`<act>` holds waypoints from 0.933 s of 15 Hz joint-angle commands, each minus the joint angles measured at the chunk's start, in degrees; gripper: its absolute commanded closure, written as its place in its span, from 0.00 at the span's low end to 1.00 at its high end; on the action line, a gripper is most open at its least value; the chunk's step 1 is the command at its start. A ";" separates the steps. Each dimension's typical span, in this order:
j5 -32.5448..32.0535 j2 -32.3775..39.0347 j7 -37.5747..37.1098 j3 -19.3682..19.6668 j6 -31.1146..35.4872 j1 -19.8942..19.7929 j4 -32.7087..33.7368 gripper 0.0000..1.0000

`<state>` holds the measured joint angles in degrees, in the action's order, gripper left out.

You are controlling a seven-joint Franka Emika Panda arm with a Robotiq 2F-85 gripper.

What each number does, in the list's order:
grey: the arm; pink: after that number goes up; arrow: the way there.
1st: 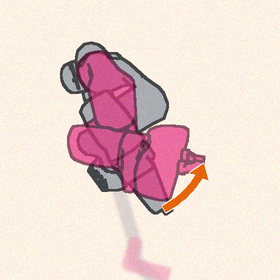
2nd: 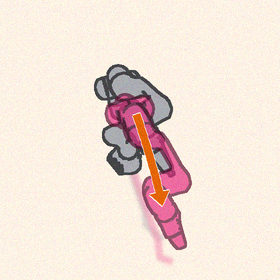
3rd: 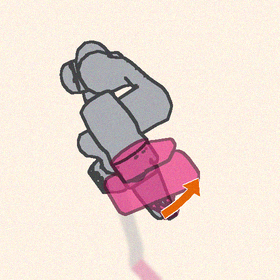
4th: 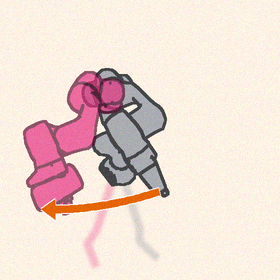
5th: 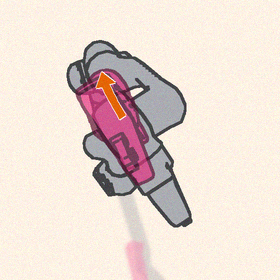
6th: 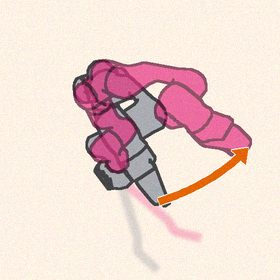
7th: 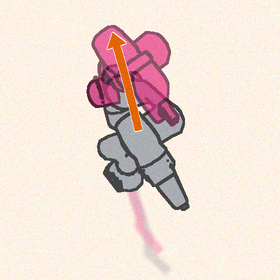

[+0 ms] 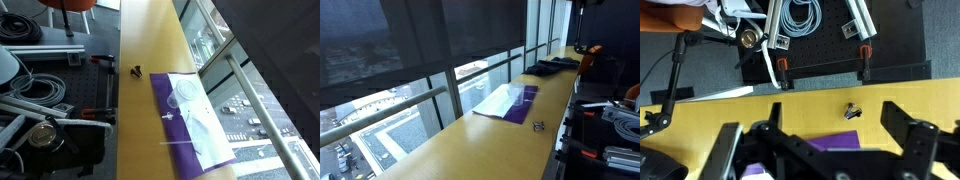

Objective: Place the straw in the cup

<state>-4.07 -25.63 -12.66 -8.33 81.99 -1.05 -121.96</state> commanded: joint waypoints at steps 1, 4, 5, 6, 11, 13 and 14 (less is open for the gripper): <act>-0.27 0.14 -0.36 0.81 -0.18 1.06 0.23 0.00; -0.27 0.14 -0.36 0.81 -0.18 1.06 0.24 0.00; -0.27 0.14 -0.36 0.81 -0.18 1.06 0.24 0.00; -0.27 0.14 -0.36 0.81 -0.18 1.06 0.24 0.00; -0.27 0.14 -0.36 0.81 -0.18 1.06 0.24 0.00; -0.72 -0.04 -0.23 0.92 1.92 1.09 -0.56 0.00; -1.32 -0.21 0.20 1.25 4.15 0.90 -1.24 0.00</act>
<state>-4.07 -25.63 -12.66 -8.24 82.37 -0.89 -122.10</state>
